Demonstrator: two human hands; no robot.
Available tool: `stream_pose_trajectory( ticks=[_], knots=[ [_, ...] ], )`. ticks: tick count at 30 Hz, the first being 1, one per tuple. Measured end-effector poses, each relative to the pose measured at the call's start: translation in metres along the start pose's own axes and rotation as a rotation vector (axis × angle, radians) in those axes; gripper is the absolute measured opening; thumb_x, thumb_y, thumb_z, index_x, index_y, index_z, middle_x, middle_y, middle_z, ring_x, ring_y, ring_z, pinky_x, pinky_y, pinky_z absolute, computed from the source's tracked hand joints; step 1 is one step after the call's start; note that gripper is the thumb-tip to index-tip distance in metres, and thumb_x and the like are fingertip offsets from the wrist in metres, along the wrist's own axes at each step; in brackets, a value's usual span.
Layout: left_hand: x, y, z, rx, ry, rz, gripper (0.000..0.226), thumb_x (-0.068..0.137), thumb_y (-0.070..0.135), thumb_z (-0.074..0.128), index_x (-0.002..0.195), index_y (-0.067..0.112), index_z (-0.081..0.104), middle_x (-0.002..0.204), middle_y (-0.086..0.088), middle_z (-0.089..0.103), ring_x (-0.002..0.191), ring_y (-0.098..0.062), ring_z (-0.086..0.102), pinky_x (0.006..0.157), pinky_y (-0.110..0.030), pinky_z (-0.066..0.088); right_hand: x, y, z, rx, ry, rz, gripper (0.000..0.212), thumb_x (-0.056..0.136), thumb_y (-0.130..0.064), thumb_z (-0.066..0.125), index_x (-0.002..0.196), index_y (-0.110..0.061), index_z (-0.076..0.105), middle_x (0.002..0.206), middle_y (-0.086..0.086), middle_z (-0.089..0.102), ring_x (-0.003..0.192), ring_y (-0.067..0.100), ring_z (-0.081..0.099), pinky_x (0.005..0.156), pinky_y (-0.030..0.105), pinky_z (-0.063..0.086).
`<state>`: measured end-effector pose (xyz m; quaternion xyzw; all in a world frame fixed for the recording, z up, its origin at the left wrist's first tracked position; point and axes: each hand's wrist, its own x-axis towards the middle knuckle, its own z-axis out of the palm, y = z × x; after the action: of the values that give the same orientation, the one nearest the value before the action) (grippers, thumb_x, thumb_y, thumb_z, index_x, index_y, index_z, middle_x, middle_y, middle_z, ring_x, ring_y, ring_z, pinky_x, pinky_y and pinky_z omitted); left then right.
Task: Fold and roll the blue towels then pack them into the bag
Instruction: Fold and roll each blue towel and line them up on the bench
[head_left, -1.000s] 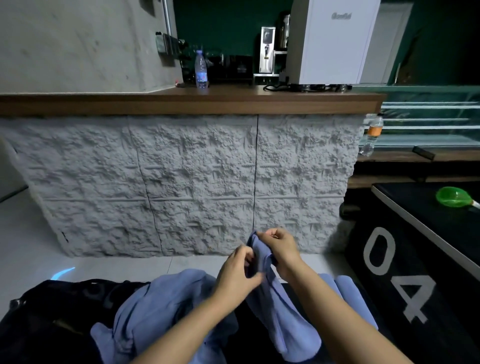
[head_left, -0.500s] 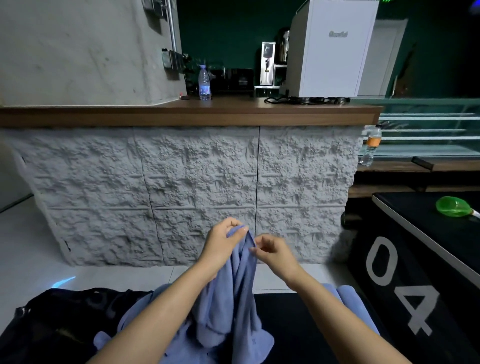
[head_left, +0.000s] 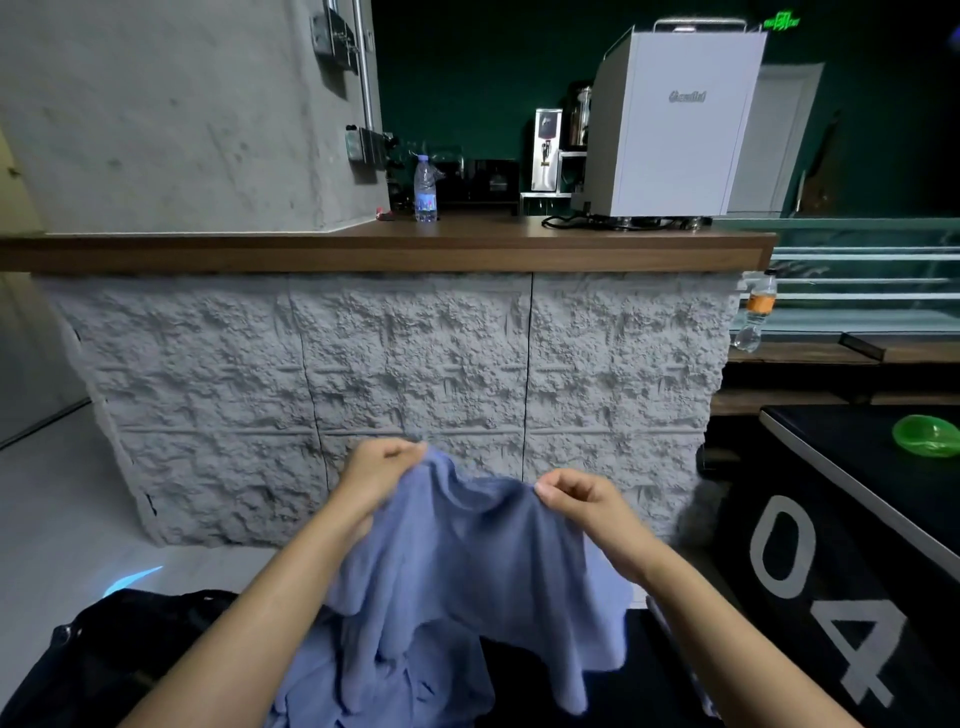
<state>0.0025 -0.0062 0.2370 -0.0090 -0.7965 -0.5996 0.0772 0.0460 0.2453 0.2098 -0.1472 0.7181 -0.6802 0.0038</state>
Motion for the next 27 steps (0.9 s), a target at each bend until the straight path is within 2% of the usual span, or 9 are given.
stream_pose_trajectory(
  ticks=[4, 6, 10, 13, 16, 19, 21, 24, 27],
  knots=[
    [-0.022, 0.008, 0.037, -0.108, -0.287, -0.096, 0.021, 0.089, 0.031, 0.061, 0.084, 0.015, 0.073, 0.083, -0.008, 0.069, 0.075, -0.018, 0.057, 0.067, -0.03, 0.042, 0.019, -0.022, 0.033, -0.087, 0.023, -0.105, 0.016, 0.089, -0.006, 0.061, 0.078, -0.016, 0.068, 0.071, 0.0, 0.061, 0.067, 0.004, 0.051, 0.065, 0.015, 0.04],
    [-0.031, 0.012, 0.044, -0.228, -0.327, -0.116, 0.027, 0.087, 0.033, 0.063, 0.096, 0.01, 0.072, 0.094, -0.007, 0.073, 0.087, -0.016, 0.065, 0.078, -0.03, 0.048, 0.024, -0.026, 0.039, -0.09, 0.06, -0.136, 0.017, 0.088, -0.005, 0.063, 0.076, -0.017, 0.067, 0.066, -0.001, 0.061, 0.063, 0.005, 0.051, 0.062, 0.014, 0.04],
    [-0.038, 0.013, 0.049, -0.194, -0.28, 0.015, 0.012, 0.082, 0.007, 0.069, 0.093, 0.012, 0.071, 0.093, -0.003, 0.073, 0.09, -0.009, 0.065, 0.075, -0.014, 0.048, 0.023, -0.022, 0.036, 0.017, 0.069, -0.128, 0.007, 0.085, -0.002, 0.065, 0.084, -0.006, 0.059, 0.064, 0.002, 0.058, 0.061, 0.007, 0.052, 0.059, 0.014, 0.04],
    [-0.037, 0.014, 0.049, -0.197, -0.246, 0.006, 0.012, 0.084, 0.005, 0.066, 0.092, 0.012, 0.071, 0.091, -0.002, 0.074, 0.085, -0.007, 0.067, 0.07, -0.012, 0.048, 0.016, -0.015, 0.024, 0.048, 0.012, -0.075, 0.008, 0.087, -0.01, 0.065, 0.088, -0.005, 0.059, 0.069, 0.008, 0.053, 0.067, 0.013, 0.048, 0.061, 0.019, 0.036],
    [-0.033, 0.017, 0.042, -0.204, -0.215, -0.007, 0.008, 0.085, 0.009, 0.066, 0.089, 0.012, 0.071, 0.087, 0.0, 0.074, 0.083, -0.008, 0.067, 0.071, -0.015, 0.048, 0.006, -0.006, 0.002, 0.062, -0.014, -0.052, 0.013, 0.084, -0.018, 0.069, 0.082, -0.011, 0.058, 0.061, 0.0, 0.048, 0.059, 0.005, 0.042, 0.061, 0.016, 0.034],
    [-0.028, 0.015, 0.031, -0.226, -0.176, -0.04, 0.008, 0.086, 0.009, 0.065, 0.089, 0.009, 0.073, 0.087, -0.005, 0.074, 0.083, -0.016, 0.068, 0.074, -0.026, 0.051, -0.006, 0.0, -0.019, 0.02, -0.013, -0.045, 0.03, 0.073, -0.037, 0.078, 0.081, -0.015, 0.059, 0.065, 0.014, 0.034, 0.06, 0.01, 0.033, 0.06, 0.015, 0.031],
    [-0.024, 0.015, 0.022, -0.236, -0.127, -0.061, 0.009, 0.086, 0.008, 0.064, 0.089, 0.005, 0.072, 0.087, -0.01, 0.074, 0.079, -0.019, 0.068, 0.068, -0.026, 0.052, -0.014, 0.003, -0.035, -0.006, 0.012, -0.038, 0.043, 0.064, -0.05, 0.081, 0.081, -0.017, 0.059, 0.069, 0.014, 0.033, 0.063, 0.014, 0.029, 0.058, 0.019, 0.029],
    [-0.017, 0.013, 0.009, -0.204, -0.016, -0.064, 0.008, 0.086, 0.006, 0.064, 0.084, 0.005, 0.072, 0.081, -0.009, 0.072, 0.071, -0.016, 0.064, 0.057, -0.018, 0.049, -0.023, 0.004, -0.058, -0.047, 0.044, -0.019, 0.046, 0.061, -0.052, 0.083, 0.081, -0.018, 0.06, 0.069, 0.015, 0.034, 0.064, 0.02, 0.025, 0.054, 0.023, 0.023],
    [-0.012, 0.009, 0.004, -0.189, 0.055, -0.072, 0.011, 0.085, 0.004, 0.064, 0.078, 0.007, 0.072, 0.078, -0.009, 0.071, 0.07, -0.018, 0.064, 0.06, -0.022, 0.049, -0.027, -0.003, -0.067, -0.108, 0.072, -0.032, 0.048, 0.059, -0.059, 0.081, 0.078, -0.018, 0.064, 0.067, 0.012, 0.041, 0.067, 0.02, 0.033, 0.055, 0.02, 0.027]
  ],
)
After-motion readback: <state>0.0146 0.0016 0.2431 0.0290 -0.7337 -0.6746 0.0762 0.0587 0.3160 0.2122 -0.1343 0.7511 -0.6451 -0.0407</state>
